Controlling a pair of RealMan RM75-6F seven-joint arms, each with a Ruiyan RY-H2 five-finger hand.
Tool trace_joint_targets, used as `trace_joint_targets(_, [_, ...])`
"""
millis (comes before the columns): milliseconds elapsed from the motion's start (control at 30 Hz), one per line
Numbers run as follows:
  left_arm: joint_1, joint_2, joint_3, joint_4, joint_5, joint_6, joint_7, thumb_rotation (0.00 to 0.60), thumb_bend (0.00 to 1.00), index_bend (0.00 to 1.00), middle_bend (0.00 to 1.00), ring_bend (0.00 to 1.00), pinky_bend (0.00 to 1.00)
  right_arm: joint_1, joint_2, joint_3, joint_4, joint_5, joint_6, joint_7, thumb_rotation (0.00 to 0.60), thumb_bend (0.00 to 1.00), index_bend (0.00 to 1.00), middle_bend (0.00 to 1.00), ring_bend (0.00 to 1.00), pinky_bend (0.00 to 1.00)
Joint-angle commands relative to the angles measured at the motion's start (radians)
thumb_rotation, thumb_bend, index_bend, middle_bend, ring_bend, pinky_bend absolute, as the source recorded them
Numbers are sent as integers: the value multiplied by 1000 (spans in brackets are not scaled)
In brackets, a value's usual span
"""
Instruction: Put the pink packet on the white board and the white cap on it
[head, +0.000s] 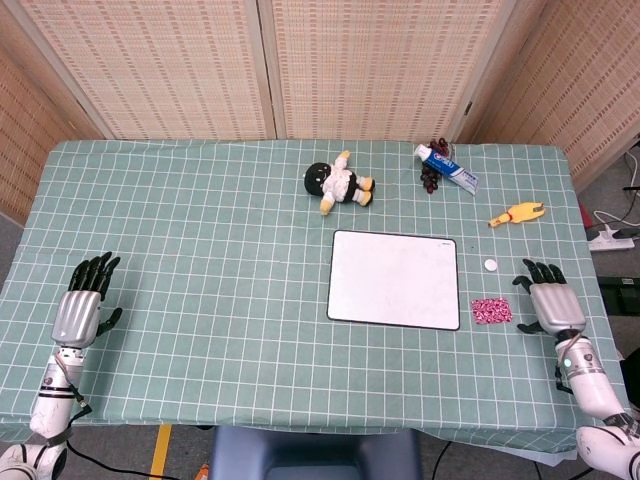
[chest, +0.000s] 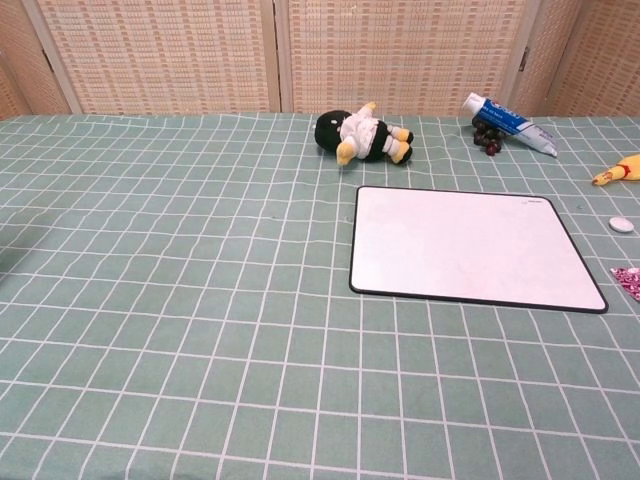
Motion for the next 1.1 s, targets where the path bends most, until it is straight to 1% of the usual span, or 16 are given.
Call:
trace_joint_targets(33, [-1, 0, 1, 0, 0, -3, -1, 600, 245, 0, 0, 0, 0, 13, 0, 4, -13, 9, -19, -12, 600, 82, 309, 0, 0, 0])
trace_joint_targets(267, [-1, 2, 1, -2, 0, -6, -4, 600, 246, 0, 0, 0, 0, 36, -8, -1, -27, 19, -56, -35, 600, 158, 325, 0, 0, 0])
trace_joint_targets(567, [-2, 3, 1, -3, 0, -7, -8, 600, 246, 0, 0, 0, 0, 49, -25, -10, -27, 30, -80, -60, 600, 219, 338, 0, 0, 0])
trace_joint_targets(933, [-4, 5, 5, -4, 2, -17, -18, 600, 246, 0, 0, 0, 0, 52, -2, -14, -65, 52, -95, -82, 600, 226, 333, 0, 0, 0])
trace_joint_targets(1100, [-5, 6, 7, -4, 4, -20, -20, 600, 246, 0, 0, 0, 0, 61, -10, -18, -58, 66, -115, -102, 600, 226, 332, 0, 0, 0])
